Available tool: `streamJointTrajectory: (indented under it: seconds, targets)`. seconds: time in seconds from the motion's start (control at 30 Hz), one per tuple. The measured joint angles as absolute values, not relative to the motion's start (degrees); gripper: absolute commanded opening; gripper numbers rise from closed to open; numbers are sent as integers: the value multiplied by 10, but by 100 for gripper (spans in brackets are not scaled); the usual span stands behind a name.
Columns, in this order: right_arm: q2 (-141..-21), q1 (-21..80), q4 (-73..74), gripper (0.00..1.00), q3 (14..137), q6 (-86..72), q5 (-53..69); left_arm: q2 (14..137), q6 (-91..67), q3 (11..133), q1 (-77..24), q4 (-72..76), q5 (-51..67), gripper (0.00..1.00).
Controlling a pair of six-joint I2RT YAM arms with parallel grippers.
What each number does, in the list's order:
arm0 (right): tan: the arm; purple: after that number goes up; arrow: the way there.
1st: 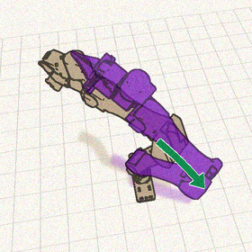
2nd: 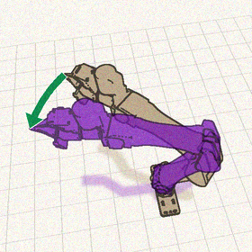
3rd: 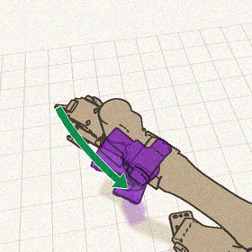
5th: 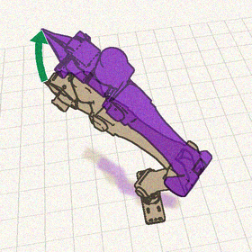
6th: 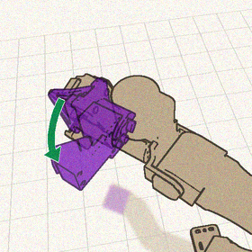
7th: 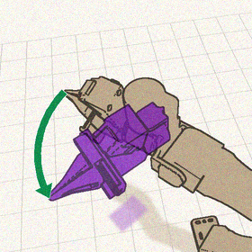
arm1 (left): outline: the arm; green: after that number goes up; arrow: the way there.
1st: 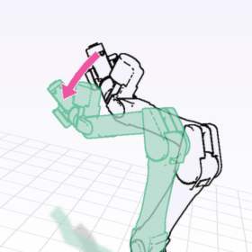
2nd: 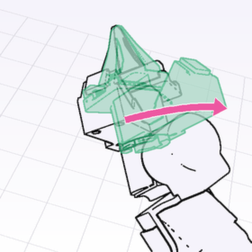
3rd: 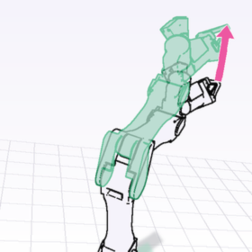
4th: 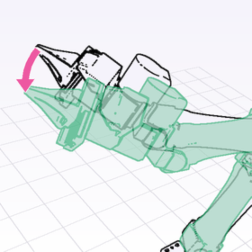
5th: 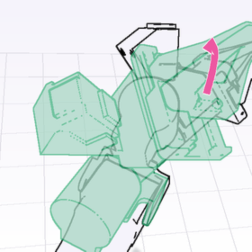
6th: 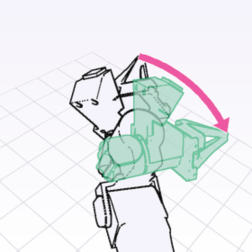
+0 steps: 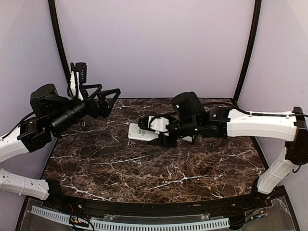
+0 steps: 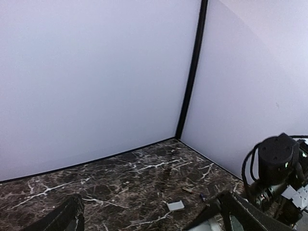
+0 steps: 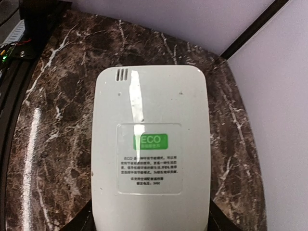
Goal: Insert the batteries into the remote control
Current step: Place the remote control without batteries at the center of the board.
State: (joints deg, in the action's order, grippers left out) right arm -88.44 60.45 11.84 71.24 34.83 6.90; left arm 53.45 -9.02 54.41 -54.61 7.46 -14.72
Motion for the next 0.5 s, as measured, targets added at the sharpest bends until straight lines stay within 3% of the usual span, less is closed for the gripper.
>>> streamJointTrajectory:
  seconds: [0.2,0.5]
  targets:
    - [-1020,609,215,23,714,285,129,510,-71,544,-545,40,-299,99]
    - [-1113,609,265,31,723,264,133,510,-70,544,-545,-4,-347,99]
